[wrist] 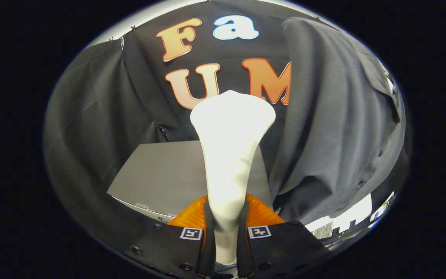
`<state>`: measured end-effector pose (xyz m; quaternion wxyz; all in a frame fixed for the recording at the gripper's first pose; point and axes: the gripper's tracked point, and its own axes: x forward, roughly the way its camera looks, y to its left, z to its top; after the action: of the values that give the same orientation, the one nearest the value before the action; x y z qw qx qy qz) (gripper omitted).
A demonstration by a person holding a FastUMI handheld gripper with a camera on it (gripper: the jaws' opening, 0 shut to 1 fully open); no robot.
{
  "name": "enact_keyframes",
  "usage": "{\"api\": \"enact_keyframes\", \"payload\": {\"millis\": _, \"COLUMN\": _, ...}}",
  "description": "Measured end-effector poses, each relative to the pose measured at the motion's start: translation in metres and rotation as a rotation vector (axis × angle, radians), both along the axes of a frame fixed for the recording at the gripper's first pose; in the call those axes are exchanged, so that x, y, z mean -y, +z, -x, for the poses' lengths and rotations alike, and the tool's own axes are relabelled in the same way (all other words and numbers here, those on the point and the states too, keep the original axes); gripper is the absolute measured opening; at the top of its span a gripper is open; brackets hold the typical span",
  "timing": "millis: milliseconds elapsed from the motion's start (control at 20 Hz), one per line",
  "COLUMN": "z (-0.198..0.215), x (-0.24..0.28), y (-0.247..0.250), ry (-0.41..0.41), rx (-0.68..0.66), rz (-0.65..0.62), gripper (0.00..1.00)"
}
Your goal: Iron the clothes twice with a garment steamer, once on the left side and once on the right side.
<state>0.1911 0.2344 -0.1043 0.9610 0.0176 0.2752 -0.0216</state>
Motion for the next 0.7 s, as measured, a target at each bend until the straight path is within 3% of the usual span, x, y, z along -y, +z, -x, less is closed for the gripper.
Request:
{"api": "enact_keyframes", "payload": {"millis": 350, "z": 0.075, "x": 0.045, "y": 0.081, "ry": 0.007, "rx": 0.182, "rz": 0.066, "gripper": 0.29}}
{"api": "enact_keyframes", "payload": {"millis": 700, "z": 0.110, "x": 0.106, "y": 0.140, "ry": -0.005, "rx": 0.307, "rz": 0.087, "gripper": 0.29}}
